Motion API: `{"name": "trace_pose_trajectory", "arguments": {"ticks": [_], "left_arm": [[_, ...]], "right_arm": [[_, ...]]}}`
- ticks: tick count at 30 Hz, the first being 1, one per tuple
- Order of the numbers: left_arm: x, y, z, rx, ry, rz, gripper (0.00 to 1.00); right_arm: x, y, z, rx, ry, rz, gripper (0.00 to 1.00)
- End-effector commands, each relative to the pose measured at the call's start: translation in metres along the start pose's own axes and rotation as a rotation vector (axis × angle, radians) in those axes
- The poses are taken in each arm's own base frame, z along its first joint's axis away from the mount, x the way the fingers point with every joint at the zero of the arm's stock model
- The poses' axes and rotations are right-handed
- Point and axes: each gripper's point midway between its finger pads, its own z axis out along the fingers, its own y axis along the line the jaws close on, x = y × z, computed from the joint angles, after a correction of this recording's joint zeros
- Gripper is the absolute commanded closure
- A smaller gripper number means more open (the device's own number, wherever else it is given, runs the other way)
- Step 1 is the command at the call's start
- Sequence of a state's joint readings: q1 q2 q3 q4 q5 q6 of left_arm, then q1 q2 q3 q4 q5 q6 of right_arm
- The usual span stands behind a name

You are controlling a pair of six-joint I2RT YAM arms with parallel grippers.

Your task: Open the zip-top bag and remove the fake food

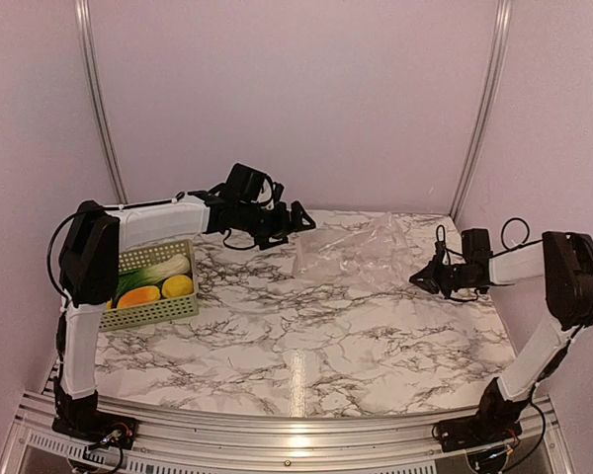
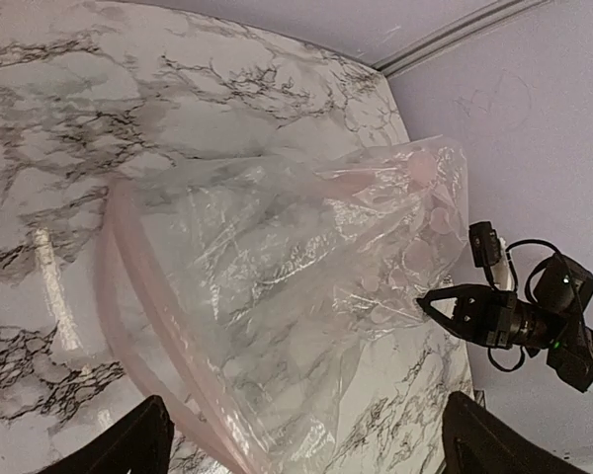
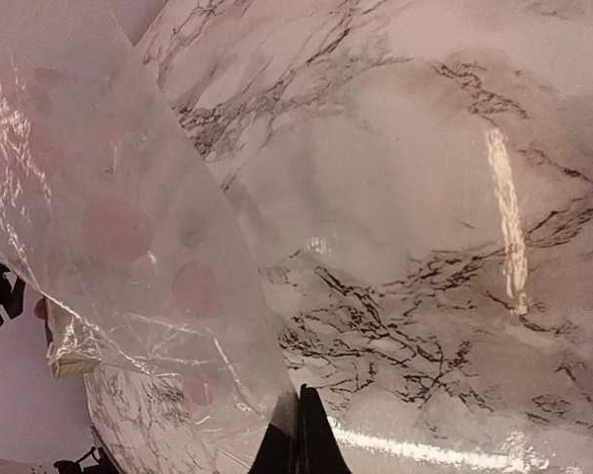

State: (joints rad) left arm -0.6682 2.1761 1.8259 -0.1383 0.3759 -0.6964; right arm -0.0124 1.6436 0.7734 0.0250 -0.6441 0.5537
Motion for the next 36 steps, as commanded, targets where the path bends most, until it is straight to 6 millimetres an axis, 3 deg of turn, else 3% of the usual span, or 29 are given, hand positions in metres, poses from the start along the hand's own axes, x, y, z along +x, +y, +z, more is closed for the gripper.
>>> {"name": "trace_pose_trajectory", "arguments": {"ticks": [1,5,9,13,20,23,26,31,36], "left_arm": [[-0.011,0.033,-0.048,-0.146,-0.032,0.012,0.01],[-0.014,0.05,-0.089,-0.229,-0.07,0.027,0.01],[-0.016,0.058,-0.13,-0.275,-0.123,0.036,0.01],[-0.015,0.064,-0.168,-0.33,-0.17,0.039,0.01],[-0.009,0.07,-0.23,-0.439,-0.264,0.043,0.01],[-0.005,0.072,-0.257,-0.473,-0.312,0.009,0.01],[0.011,0.076,-0.27,-0.487,-0.304,-0.006,0.01],[0.051,0.081,-0.271,-0.425,-0.246,-0.016,0.01],[0.086,0.096,-0.27,-0.437,-0.19,-0.007,0.01]], "right_arm": [[-0.038,-0.004,-0.005,0.001,-0.076,0.004,0.97],[-0.036,-0.009,-0.013,0.015,-0.05,0.008,0.72],[-0.032,-0.007,-0.028,0.072,-0.04,-0.033,0.53],[-0.032,0.006,-0.048,0.093,-0.058,-0.094,0.35],[-0.033,0.036,-0.08,0.072,-0.1,-0.174,0.27],[-0.026,0.057,-0.088,-0.004,-0.113,-0.2,0.17],[-0.013,0.079,-0.093,-0.067,-0.117,-0.268,0.11],[0.018,0.112,-0.096,-0.144,-0.087,-0.4,0.03],[0.044,0.12,-0.103,-0.173,-0.077,-0.452,0.01]]}}
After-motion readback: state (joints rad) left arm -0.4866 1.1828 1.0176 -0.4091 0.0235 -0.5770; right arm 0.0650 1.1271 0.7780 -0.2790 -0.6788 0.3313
